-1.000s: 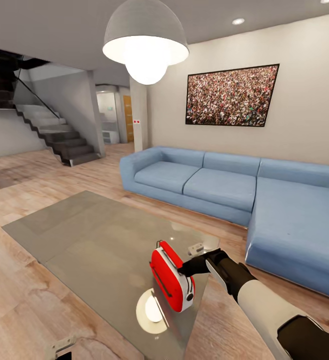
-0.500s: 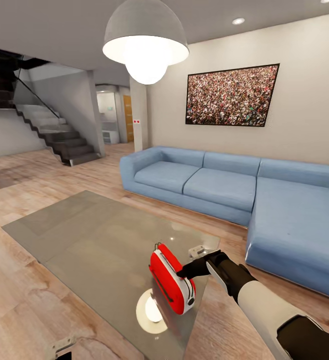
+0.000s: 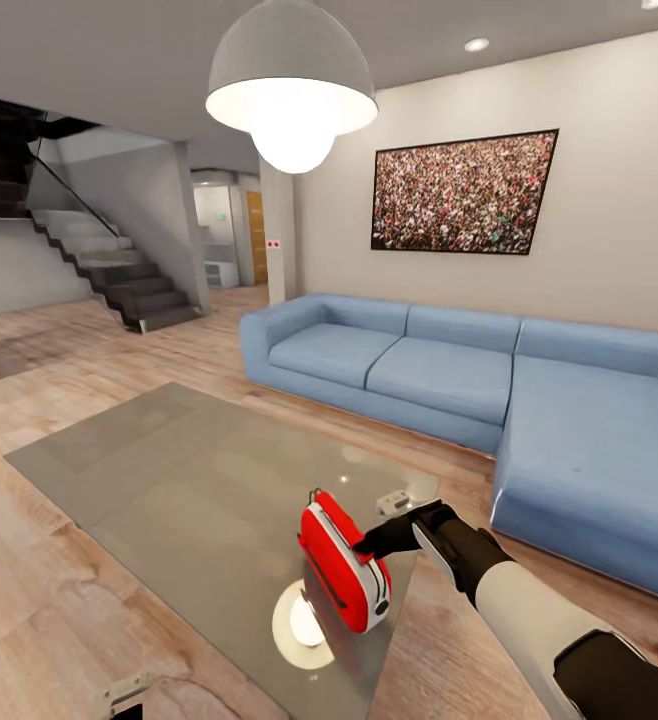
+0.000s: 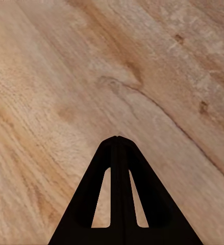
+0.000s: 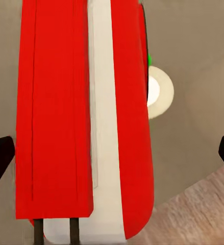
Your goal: Turn on the radio receiver that's on the table in the living room.
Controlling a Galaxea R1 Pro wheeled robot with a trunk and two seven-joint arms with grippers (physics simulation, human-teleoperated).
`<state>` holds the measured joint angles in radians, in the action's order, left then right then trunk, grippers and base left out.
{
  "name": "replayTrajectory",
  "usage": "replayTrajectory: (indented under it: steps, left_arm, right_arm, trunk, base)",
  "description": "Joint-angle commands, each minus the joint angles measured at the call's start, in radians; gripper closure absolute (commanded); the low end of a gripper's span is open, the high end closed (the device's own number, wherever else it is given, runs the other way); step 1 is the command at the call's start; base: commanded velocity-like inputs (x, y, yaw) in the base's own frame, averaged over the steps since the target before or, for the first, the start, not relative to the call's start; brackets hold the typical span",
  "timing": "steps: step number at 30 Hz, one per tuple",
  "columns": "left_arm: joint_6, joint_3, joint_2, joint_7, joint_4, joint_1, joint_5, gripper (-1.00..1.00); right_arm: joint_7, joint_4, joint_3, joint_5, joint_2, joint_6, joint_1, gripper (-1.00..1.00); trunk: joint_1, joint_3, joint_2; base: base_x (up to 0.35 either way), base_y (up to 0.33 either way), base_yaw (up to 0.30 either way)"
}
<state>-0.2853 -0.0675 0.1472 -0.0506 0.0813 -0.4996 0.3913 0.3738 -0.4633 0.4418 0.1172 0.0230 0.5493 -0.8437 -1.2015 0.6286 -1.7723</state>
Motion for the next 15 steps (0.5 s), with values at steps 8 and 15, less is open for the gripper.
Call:
replayTrajectory:
  steps: [8, 15]
  left_arm:
    - [0.000, -0.001, 0.002, 0.000, 0.000, 0.001, -0.001, 1.00]
    - [0.000, -0.001, 0.003, 0.000, 0.000, 0.001, -0.002, 1.00]
  right_arm:
    - [0.000, 0.000, 0.000, -0.001, 0.000, 0.000, 0.000, -1.00]
    - [0.000, 0.000, 0.000, -0.001, 0.000, 0.000, 0.000, -1.00]
  trunk:
    - [0.031, -0.025, 0.056]
    - [0.058, -0.047, 0.105]
  base:
    - [0.000, 0.000, 0.000]
    - [0.000, 0.000, 0.000]
